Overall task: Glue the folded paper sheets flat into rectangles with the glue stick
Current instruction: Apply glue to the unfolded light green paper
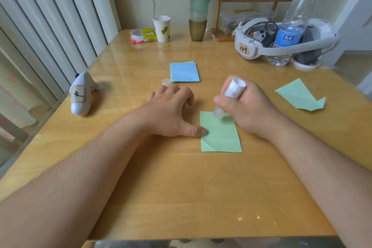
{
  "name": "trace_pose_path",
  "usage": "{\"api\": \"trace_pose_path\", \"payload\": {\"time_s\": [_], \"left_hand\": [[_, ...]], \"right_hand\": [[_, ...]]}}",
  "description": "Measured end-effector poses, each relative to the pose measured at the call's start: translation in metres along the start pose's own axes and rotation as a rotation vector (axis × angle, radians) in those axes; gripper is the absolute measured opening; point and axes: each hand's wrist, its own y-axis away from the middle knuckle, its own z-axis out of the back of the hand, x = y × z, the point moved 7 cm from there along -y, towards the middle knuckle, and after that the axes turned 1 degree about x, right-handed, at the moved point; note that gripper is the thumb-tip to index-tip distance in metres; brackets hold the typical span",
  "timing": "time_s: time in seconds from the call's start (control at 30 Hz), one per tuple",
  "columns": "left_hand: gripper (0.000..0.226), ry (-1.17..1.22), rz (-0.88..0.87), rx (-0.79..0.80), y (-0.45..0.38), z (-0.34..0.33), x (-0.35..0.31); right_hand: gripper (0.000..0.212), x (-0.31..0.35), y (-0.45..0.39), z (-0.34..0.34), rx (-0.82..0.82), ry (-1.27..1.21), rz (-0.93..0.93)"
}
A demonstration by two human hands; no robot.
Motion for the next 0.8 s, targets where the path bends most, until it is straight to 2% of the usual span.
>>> {"api": "trace_pose_path", "payload": {"time_s": [0.17,0.47,0.8], "left_hand": [[0.069,-0.035,0.0,-0.016,0.0,0.002,-0.003],[0.077,-0.029,0.008,-0.018,0.001,0.001,-0.006],[0.073,-0.014,0.016,-0.028,0.002,0.002,-0.005]], "right_hand": [[0.022,0.005,-0.002,-0.021,0.082,0.097,0.011],[0.026,0.008,0.003,-0.031,0.108,0.173,0.014],[0.027,0.007,0.003,-0.026,0.156,0.195,-0.019]]}}
